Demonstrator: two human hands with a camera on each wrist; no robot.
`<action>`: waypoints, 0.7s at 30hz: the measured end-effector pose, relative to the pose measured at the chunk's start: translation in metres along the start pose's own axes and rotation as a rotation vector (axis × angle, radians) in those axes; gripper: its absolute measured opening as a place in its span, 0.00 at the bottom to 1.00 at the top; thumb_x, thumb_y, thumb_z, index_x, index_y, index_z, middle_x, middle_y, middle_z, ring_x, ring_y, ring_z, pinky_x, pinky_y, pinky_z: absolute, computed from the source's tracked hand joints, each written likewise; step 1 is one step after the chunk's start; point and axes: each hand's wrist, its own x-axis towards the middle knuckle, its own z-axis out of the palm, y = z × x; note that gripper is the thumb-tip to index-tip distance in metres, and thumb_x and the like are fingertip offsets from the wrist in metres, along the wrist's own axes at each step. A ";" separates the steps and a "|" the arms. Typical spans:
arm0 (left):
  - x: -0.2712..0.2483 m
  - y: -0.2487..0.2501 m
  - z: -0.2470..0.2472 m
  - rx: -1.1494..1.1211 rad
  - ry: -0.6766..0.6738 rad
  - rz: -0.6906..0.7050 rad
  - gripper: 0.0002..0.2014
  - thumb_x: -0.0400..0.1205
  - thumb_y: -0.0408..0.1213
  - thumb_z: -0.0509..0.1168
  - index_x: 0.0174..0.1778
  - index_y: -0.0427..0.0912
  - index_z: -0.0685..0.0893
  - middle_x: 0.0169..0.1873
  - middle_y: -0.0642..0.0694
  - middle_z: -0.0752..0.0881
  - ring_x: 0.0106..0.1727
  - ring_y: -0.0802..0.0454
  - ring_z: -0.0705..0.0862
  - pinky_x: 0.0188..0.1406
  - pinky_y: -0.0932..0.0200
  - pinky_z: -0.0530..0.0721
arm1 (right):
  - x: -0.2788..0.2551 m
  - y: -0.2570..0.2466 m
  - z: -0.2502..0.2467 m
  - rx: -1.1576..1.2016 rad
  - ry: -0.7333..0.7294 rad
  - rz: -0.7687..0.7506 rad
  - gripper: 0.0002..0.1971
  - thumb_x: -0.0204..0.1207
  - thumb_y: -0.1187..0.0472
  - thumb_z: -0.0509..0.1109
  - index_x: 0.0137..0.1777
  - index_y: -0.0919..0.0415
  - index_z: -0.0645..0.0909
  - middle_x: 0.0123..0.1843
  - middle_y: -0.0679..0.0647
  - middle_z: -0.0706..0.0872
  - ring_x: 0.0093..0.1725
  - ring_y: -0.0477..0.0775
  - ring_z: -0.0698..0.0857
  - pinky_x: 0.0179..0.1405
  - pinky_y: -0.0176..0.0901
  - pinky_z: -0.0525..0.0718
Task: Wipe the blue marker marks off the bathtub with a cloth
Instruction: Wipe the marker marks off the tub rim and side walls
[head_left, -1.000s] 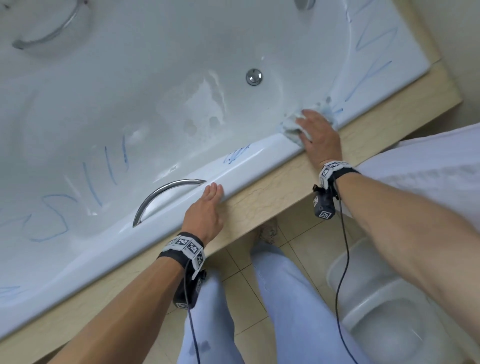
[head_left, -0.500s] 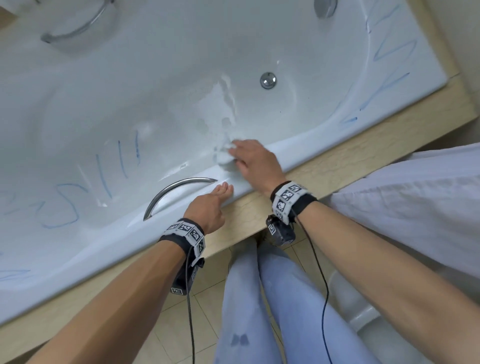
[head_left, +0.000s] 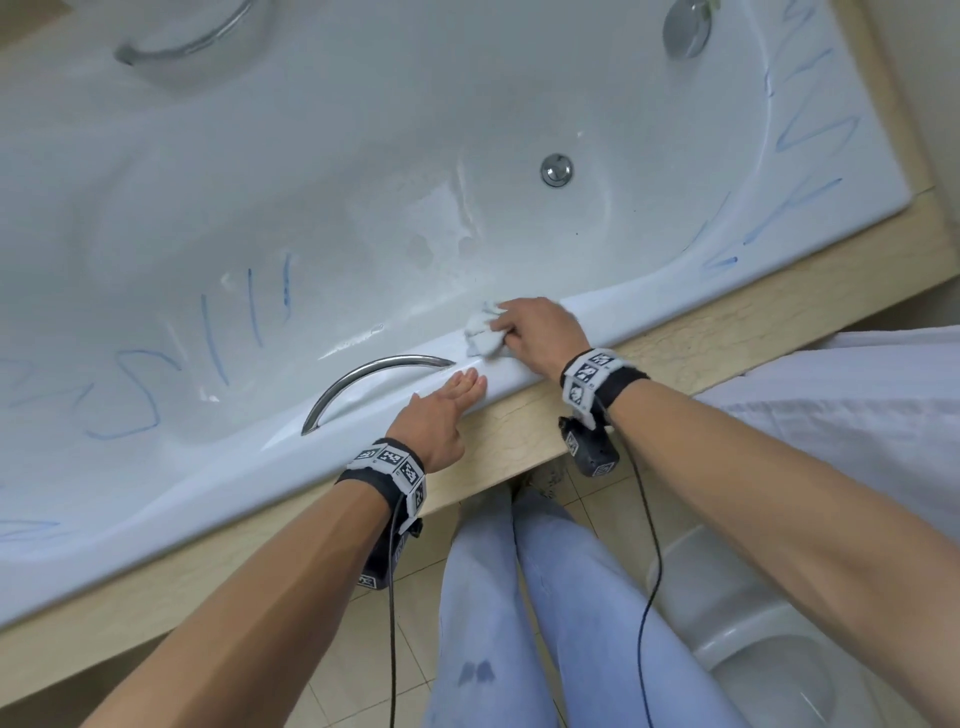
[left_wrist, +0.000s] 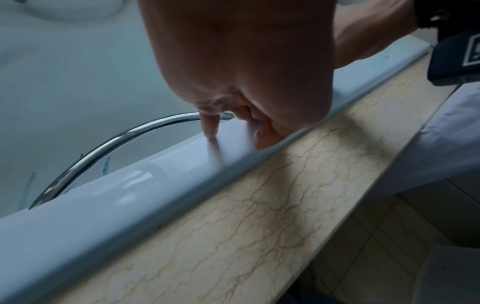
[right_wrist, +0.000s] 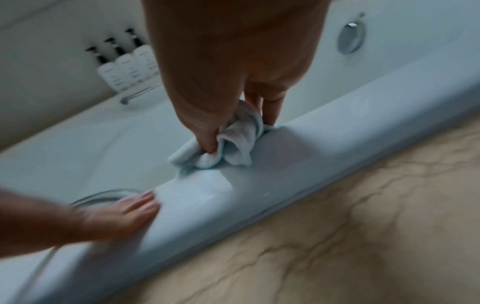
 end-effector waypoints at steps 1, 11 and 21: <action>0.001 -0.001 -0.002 0.001 -0.007 0.012 0.48 0.71 0.24 0.56 0.88 0.55 0.48 0.87 0.58 0.46 0.86 0.62 0.45 0.82 0.42 0.64 | 0.000 0.011 -0.009 -0.027 0.028 0.038 0.14 0.79 0.58 0.70 0.63 0.48 0.89 0.71 0.47 0.85 0.68 0.57 0.83 0.67 0.53 0.82; 0.004 -0.008 -0.004 0.027 -0.049 0.039 0.49 0.72 0.24 0.57 0.88 0.56 0.46 0.86 0.60 0.43 0.86 0.62 0.44 0.80 0.41 0.67 | 0.021 0.073 -0.067 -0.118 0.070 0.460 0.12 0.75 0.64 0.72 0.56 0.57 0.91 0.58 0.63 0.89 0.59 0.68 0.87 0.59 0.50 0.85; -0.002 0.000 -0.023 0.034 -0.053 0.044 0.45 0.75 0.25 0.59 0.88 0.55 0.54 0.87 0.53 0.52 0.76 0.46 0.76 0.64 0.52 0.81 | 0.018 -0.068 0.033 0.049 -0.071 0.091 0.15 0.75 0.65 0.71 0.58 0.50 0.91 0.59 0.53 0.91 0.60 0.59 0.86 0.60 0.47 0.85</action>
